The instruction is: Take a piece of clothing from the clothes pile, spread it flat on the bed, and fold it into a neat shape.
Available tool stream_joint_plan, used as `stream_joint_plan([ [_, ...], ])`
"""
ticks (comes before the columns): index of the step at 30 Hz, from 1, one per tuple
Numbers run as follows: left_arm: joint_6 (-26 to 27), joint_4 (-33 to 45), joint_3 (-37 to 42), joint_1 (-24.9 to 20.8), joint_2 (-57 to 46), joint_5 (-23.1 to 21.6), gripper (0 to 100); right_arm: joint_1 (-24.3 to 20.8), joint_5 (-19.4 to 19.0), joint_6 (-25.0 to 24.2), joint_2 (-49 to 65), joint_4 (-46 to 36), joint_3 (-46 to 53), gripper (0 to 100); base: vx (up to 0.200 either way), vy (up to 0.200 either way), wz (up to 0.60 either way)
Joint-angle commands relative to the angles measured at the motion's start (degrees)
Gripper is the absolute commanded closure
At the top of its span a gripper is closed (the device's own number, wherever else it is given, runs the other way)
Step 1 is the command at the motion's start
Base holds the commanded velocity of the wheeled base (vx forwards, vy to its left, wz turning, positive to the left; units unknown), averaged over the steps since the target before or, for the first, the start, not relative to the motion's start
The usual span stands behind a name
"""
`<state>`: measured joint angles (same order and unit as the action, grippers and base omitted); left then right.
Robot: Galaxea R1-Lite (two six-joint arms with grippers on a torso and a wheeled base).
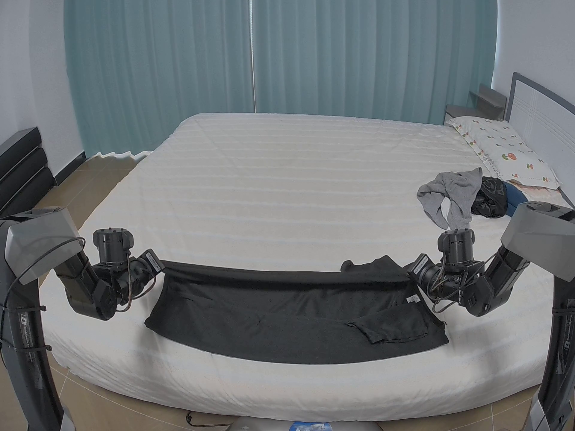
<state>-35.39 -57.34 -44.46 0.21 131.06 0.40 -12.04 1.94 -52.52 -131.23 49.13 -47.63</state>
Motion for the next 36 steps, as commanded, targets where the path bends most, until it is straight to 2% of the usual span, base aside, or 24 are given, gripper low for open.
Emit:
stream_joint_plan([
  [1, 1.3, -1.4, 4.2, -0.2, 1.2, 0.0, 100, -0.4, -0.4, 1.1, -1.4, 0.0, 2.2, 100, 0.000, 0.000, 0.00],
  [6, 2.9, -1.5, 5.7, -0.3, 3.1, 0.0, 100, -0.5, -0.5, 2.9, -2.2, 0.1, 3.4, 100, 0.000, 0.000, 0.00],
  [20, 2.8, -0.7, 6.9, -0.6, 2.2, -0.1, 100, -0.5, -0.5, 2.9, -1.8, 0.1, 4.4, 100, 0.000, 0.000, 0.00],
  [21, 2.7, -0.6, 6.9, -0.6, 2.2, -0.1, 100, -0.5, -0.5, 2.9, -1.7, 0.1, 4.6, 0, 0.000, 0.000, 0.00],
  [22, 2.7, -0.6, 6.9, -0.6, 2.2, 0.0, 100, -0.5, -0.5, 2.9, -1.5, 0.2, 5.2, 0, 0.000, 0.000, 0.00],
  [23, 2.7, -0.6, 6.9, -0.6, 2.2, -0.1, 0, -0.5, -0.5, 2.9, -1.4, 0.3, 5.4, 0, 0.000, 0.000, 0.00],
  [33, 2.2, -0.6, 7.0, -0.4, 0.1, -0.1, 0, -0.3, -0.6, 2.6, 0.6, 2.6, 6.0, 0, 0.000, 0.000, 0.00],
  [36, 0.6, -0.5, 6.2, 0.0, -1.2, -0.2, 0, 0.7, -1.3, 2.4, 2.9, 2.7, 6.3, 0, 0.000, 0.000, 0.00],
])
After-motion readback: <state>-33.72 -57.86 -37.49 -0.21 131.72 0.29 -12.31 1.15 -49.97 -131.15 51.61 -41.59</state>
